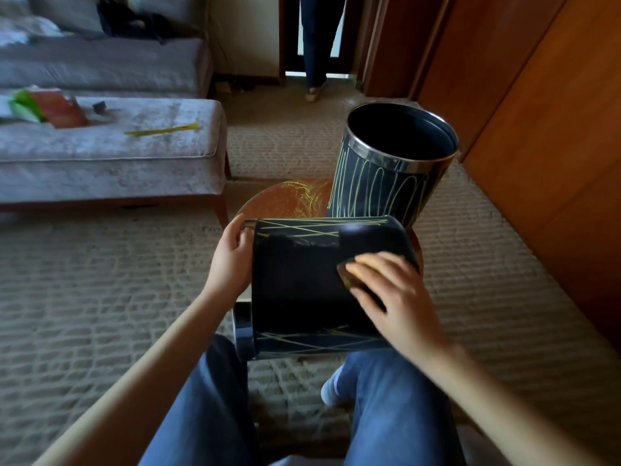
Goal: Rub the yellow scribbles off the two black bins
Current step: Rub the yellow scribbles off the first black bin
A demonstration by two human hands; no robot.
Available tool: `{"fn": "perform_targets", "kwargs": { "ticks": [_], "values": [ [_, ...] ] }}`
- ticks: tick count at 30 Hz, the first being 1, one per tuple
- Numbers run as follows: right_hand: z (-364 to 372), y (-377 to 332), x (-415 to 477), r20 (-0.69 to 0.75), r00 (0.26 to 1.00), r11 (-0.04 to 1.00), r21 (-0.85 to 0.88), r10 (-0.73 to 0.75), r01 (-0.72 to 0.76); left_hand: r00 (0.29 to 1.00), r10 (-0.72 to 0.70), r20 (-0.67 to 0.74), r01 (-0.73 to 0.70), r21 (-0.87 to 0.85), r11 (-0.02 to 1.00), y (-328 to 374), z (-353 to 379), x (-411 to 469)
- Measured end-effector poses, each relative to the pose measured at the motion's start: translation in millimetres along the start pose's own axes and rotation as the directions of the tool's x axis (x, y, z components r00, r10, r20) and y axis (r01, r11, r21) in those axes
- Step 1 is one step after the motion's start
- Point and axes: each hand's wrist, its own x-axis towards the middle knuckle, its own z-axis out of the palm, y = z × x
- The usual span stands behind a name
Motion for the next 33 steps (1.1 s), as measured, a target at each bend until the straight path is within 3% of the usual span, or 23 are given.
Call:
{"fn": "perform_targets", "kwargs": {
  "ticks": [5,12,18,22,26,30,33],
  "values": [
    [13.4,-11.4,-5.8,-0.111,0.993,0.995,-0.094,-0.042,0.031,0.998,0.059,-0.024,-0.058,0.023,0.998,-7.1,-1.9,-16.4],
    [23.8,-4.2,79.0,0.089,0.996,0.999,-0.048,0.004,0.001,0.996,0.080,-0.037,-0.078,0.029,0.996,-6.2,-4.8,-31.0],
    [12.1,-23.0,9.8,-0.084,0.994,0.997,-0.015,-0.074,0.073,0.999,0.048,-0.025,-0.048,0.004,0.999,0.8,-1.6,-22.5],
    [10.7,-30.2,-6.3,-0.076,0.985,0.988,-0.035,-0.154,0.152,0.997,0.064,-0.040,-0.064,0.000,0.998,-2.5,-1.4,-26.9],
    [19.7,-34.0,51.3,0.026,0.999,0.999,0.024,-0.025,0.024,0.996,0.080,-0.047,-0.080,-0.001,0.997,-5.1,-4.2,-32.9],
    [32.9,-34.1,108.5,0.224,0.968,0.994,-0.014,0.110,-0.110,0.995,0.091,-0.049,-0.092,-0.007,0.996,-3.1,-5.0,-40.5],
    [33.8,-43.5,93.2,0.139,0.987,0.995,-0.067,0.080,-0.071,0.999,0.032,-0.003,-0.033,-0.063,0.997,1.1,-6.5,-37.7]
  ]
}}
